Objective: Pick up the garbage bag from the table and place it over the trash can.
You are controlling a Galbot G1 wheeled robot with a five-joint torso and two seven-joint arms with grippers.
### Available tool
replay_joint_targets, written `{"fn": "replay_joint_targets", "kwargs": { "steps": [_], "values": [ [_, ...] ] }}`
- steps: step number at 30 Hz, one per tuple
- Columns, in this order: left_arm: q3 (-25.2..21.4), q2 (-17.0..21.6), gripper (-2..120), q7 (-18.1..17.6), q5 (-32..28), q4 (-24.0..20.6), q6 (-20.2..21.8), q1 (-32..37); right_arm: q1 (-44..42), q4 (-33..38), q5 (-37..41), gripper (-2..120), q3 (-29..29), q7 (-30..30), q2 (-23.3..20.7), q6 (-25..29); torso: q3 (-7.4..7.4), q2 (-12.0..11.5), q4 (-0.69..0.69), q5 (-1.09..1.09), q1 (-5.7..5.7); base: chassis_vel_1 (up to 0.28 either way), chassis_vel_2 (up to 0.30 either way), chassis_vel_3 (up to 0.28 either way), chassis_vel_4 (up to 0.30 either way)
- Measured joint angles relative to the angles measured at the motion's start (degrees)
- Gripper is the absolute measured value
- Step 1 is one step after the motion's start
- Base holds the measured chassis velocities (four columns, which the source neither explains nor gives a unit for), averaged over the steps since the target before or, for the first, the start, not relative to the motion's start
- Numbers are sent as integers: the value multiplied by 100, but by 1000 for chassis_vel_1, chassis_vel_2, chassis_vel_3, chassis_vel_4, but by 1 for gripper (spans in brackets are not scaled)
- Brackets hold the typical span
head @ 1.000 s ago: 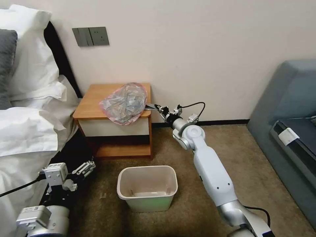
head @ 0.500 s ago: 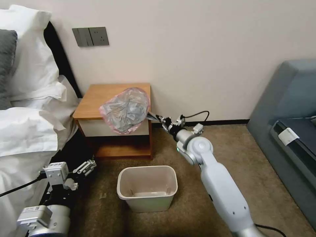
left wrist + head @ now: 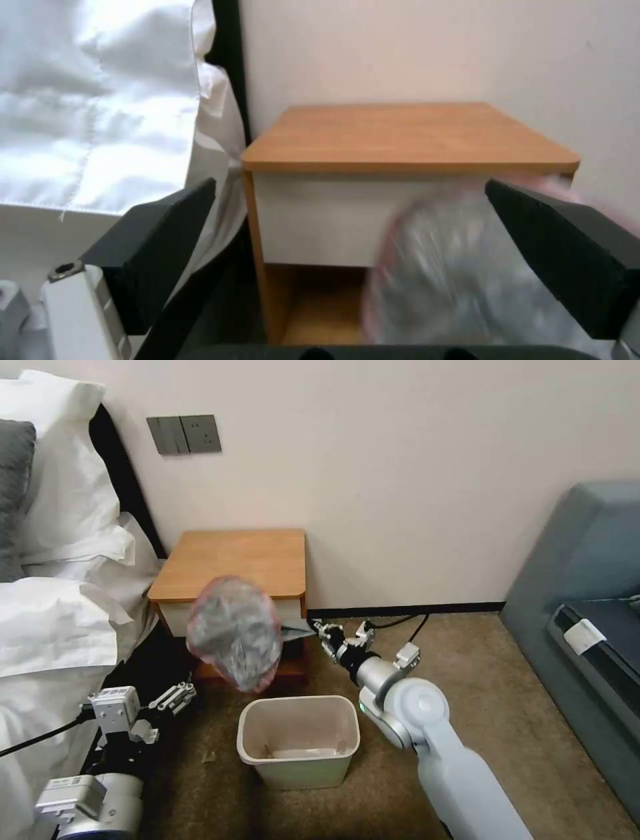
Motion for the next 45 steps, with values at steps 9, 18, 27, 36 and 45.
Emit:
{"fn": "replay_joint_targets", "kwargs": {
  "steps": [9, 18, 27, 36, 45],
  "values": [
    [18, 10, 100, -6, -17, 0, -33, -45, -345, 431, -117, 0, -232, 435, -240, 242, 0, 0, 0, 0, 0, 0, 0, 0, 0],
    [26, 16, 100, -17, -19, 0, -83, -78, -504, 554, -896, 0, -611, 419, -531, 345, 0, 0, 0, 0, 0, 0, 0, 0, 0],
    [76, 64, 100, -19, -20, 0, -104, -150, -977, 580, -1464, 0, -654, 108, -724, 365, 0, 0, 0, 0, 0, 0, 0, 0, 0],
    [119, 83, 100, -14, -16, 0, -111, -186, -1134, 534, -1559, 0, -651, 77, -843, 278, 0, 0, 0, 0, 0, 0, 0, 0, 0],
    [139, 108, 100, -10, -6, 43, -147, -230, -1079, 303, -1729, 0, -650, 266, -851, -82, 1, 0, 0, 0, 0, 0, 0, 0, 0]
  ]
}}
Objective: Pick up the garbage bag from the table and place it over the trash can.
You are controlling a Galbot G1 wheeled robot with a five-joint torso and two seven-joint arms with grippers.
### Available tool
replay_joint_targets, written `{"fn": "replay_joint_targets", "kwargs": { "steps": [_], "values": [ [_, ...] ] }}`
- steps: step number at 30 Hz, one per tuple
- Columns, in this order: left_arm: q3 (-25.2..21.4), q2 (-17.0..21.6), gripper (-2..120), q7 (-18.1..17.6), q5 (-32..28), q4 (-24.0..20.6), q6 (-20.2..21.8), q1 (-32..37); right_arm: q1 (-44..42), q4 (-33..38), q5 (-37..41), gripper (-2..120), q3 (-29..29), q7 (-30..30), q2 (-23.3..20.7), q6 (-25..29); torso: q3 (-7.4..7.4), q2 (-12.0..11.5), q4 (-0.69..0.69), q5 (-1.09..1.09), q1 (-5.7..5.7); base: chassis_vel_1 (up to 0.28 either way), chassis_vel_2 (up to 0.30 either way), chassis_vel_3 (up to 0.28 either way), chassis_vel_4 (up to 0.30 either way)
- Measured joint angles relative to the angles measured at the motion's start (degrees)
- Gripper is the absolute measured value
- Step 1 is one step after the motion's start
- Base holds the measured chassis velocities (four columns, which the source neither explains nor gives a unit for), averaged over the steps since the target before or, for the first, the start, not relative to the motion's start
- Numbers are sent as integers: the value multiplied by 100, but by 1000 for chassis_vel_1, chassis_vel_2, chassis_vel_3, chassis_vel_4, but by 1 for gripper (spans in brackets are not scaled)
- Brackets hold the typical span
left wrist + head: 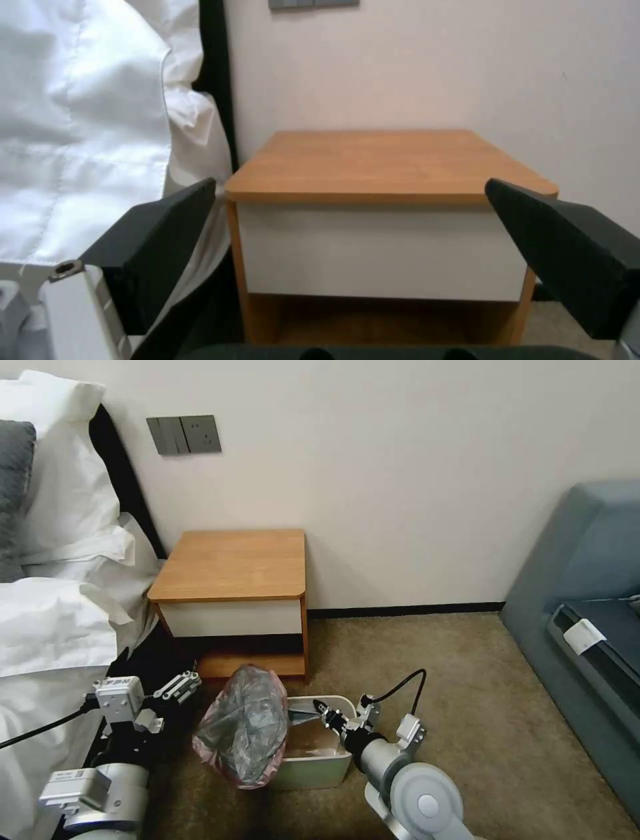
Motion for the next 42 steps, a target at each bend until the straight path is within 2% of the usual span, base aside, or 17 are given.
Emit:
{"fn": "replay_joint_targets", "kwargs": {
  "steps": [2, 4, 5, 13, 15, 18, 20, 22, 23, 25, 29, 33, 39, 42],
  "values": [
    [2, 0, 100, 0, 1, 5, -2, -1, 6, -1, -3, 0, 2, 36, -1, -29, 0, 0, 0, 0, 0, 0, 0, 0, 0],
    [6, -1, 100, 1, 2, 20, -4, -1, 10, -1, -26, 12, -4, 166, 12, -94, 0, 0, 0, 0, 0, 0, 0, 0, 0],
    [6, -1, 100, 1, 2, 20, -4, -1, 10, -1, -26, 12, -4, 166, 12, -94, 0, 0, 0, 0, 0, 0, 0, 0, 0],
    [20, 2, 100, 5, 12, 43, -14, -12, -37, 142, -173, 43, -35, 357, 11, -113, 0, 0, 0, 0, 0, 0, 0, 0, 0],
    [22, 0, 100, 7, 14, 43, -15, -13, -57, 167, -184, 46, -29, 376, 1, -113, 0, 0, 0, 0, 0, 0, 0, 0, 0],
    [23, -6, 100, 9, 21, 44, -22, -14, -113, 238, -244, 62, 7, 401, -27, -114, 0, 0, 0, 0, 0, 0, 0, 0, 0],
    [23, -7, 100, 9, 23, 44, -25, -14, -128, 264, -251, 65, 17, 411, -42, -113, 0, 0, 0, 0, 0, 0, 0, 0, 0],
    [23, -9, 100, 9, 24, 44, -28, -13, -149, 342, -256, 77, 35, 436, -81, -113, 0, 0, 0, 0, 0, 0, 0, 0, 0],
    [23, -9, 100, 9, 24, 44, -28, -13, -149, 342, -256, 77, 35, 436, -81, -113, 0, 0, 0, 0, 0, 0, 0, 0, 0],
    [23, -9, 100, 9, 25, 44, -30, -15, -151, 411, -257, 87, 40, 471, -101, -110, 0, 0, 0, 0, 0, 0, 0, 0, 0],
    [35, -7, 100, 11, 30, 77, -30, -23, -147, 532, -263, 99, 51, 509, -122, -104, 0, 0, 0, 0, 0, 0, 0, 0, 0],
    [73, -3, 100, 16, 87, 134, -24, -17, -118, 624, -292, 100, 53, 526, -136, -97, 0, 0, 0, 0, 0, 0, 0, 0, 0],
    [337, 21, 100, -51, 246, 499, 9, 37, -49, 723, -390, 100, 104, 533, -117, -75, 0, 0, 0, 1, 0, 0, 0, 0, 0],
    [654, 26, 100, -119, 400, 913, -5, 6, -43, 846, -393, 100, 256, 532, -145, -72, 0, 0, 0, 0, 0, 0, 0, 0, 0]
  ]
}}
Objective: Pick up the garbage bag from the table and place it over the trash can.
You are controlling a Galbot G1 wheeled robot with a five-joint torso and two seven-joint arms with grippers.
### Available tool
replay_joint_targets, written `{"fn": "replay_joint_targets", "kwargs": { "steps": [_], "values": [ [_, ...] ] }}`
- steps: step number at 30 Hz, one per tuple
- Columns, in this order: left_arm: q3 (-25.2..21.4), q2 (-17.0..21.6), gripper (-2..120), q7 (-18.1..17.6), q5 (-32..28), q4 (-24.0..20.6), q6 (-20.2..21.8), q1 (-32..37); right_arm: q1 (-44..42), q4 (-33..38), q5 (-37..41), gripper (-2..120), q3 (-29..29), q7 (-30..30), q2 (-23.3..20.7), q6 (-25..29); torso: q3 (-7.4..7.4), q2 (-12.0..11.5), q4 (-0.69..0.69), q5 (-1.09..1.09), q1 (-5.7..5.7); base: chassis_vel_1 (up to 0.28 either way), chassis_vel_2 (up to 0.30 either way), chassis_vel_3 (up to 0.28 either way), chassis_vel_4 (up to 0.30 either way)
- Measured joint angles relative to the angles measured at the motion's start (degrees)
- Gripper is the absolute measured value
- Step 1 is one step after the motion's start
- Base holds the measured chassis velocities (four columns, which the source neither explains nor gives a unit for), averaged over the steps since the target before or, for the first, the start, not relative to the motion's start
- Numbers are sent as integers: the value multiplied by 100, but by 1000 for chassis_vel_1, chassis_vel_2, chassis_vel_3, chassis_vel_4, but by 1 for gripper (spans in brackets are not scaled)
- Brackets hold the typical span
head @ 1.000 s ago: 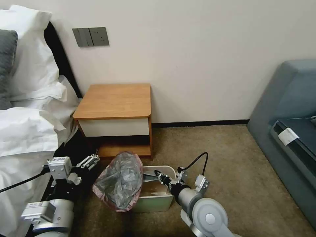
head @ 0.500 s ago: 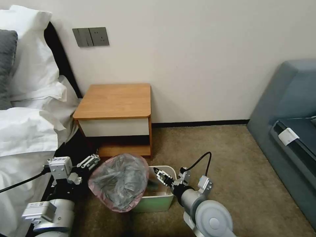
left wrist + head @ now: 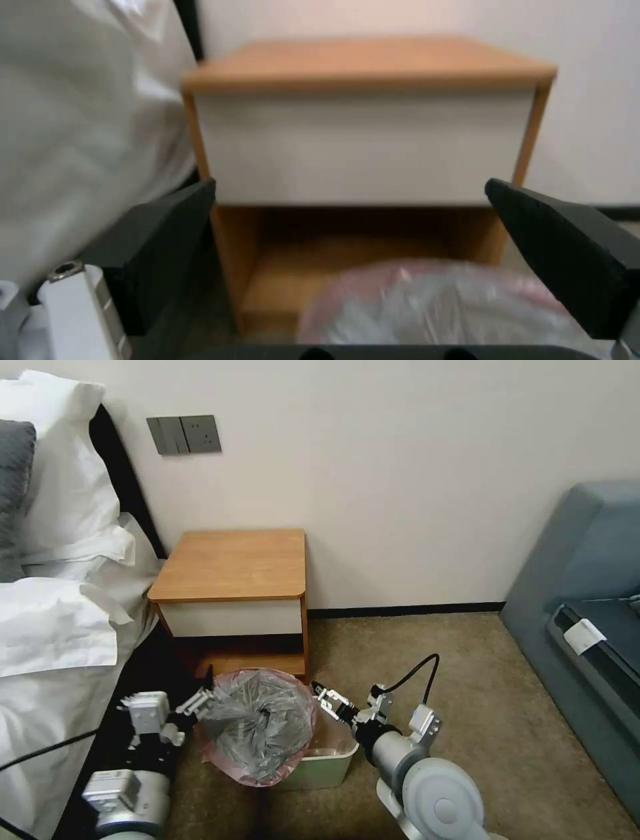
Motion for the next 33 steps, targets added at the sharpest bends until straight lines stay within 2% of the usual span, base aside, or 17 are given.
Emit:
{"fn": "replay_joint_targets", "kwargs": {
  "steps": [9, 20, 28, 30, 33],
  "values": [
    [567, -27, 100, -248, 118, 374, 343, -73, -54, 134, 60, 100, 321, 30, -53, 5, 0, 0, 0, 0, 0, 0, 0, 0, 0],
    [739, -26, 99, -492, 185, 601, 694, -148, -194, 100, 17, 100, 475, 40, 16, 9, 0, 0, 0, 0, 0, 0, 0, 0, 0],
    [789, -11, 83, -656, 133, 641, 878, -167, -271, 65, -64, 100, 513, 35, 71, 13, 0, 0, 0, 0, 0, 0, 0, 0, 0],
    [789, 2, 72, -673, 73, 670, 933, -183, -274, 62, -77, 100, 514, 34, 88, 20, 0, 0, 0, 0, 0, 0, 0, 0, 0],
    [788, 12, 63, -684, 24, 712, 958, -205, -275, 60, -86, 100, 514, 34, 101, 24, 0, 0, 0, 0, 0, 0, 0, 0, 0]
  ]
}}
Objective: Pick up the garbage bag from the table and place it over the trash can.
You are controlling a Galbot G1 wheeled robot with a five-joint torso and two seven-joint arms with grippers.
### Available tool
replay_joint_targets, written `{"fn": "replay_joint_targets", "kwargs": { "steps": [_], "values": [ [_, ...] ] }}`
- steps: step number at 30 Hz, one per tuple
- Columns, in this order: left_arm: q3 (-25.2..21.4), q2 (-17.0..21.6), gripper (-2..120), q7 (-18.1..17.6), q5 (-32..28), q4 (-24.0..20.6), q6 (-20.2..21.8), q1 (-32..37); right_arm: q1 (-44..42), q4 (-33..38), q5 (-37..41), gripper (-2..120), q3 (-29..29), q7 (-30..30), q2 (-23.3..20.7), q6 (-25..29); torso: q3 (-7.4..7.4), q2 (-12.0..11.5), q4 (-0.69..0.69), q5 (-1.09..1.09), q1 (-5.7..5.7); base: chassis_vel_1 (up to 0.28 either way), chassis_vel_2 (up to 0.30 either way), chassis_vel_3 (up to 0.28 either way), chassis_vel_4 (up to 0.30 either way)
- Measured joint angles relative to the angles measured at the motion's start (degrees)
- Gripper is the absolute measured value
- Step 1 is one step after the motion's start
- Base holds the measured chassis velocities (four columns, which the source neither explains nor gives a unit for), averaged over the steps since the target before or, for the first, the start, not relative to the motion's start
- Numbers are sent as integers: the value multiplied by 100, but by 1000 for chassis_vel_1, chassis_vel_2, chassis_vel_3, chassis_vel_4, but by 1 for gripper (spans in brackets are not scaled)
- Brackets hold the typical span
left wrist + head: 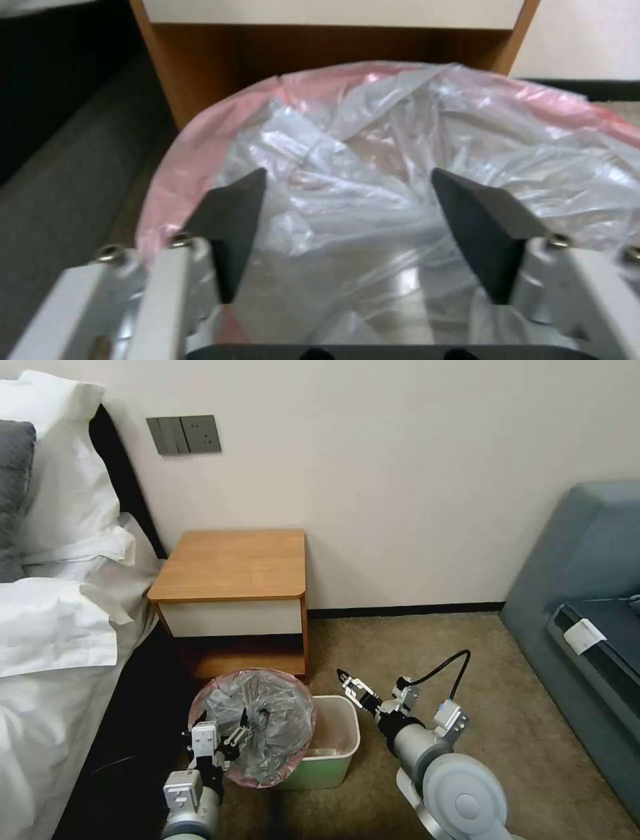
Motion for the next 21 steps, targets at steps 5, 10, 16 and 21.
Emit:
{"fn": "replay_joint_targets", "kwargs": {
  "steps": [5, 10, 16, 21],
  "values": [
    [46, 26, 42, -1, -38, 165, 7, -82, -44, 1, -70, 100, -2, -4, 30, 9, 0, 0, 0, -1, 0, 0, 0, 0, 0],
    [112, 37, 27, 12, -40, 242, 8, -114, -76, 3, -168, 100, -10, -27, 36, 13, 0, 0, 0, 0, 0, 0, 0, 0, 0],
    [148, 59, 25, 28, -39, 279, 14, -142, -74, -31, -196, 100, -23, -38, 60, 14, 0, 0, 0, 0, 0, 0, 0, 0, 0],
    [178, 68, 29, 32, -41, 358, 34, -208, -64, -69, -226, 100, -47, -42, 79, 14, 0, 0, 0, 0, 0, 0, 0, 0, 0]
  ]
}}
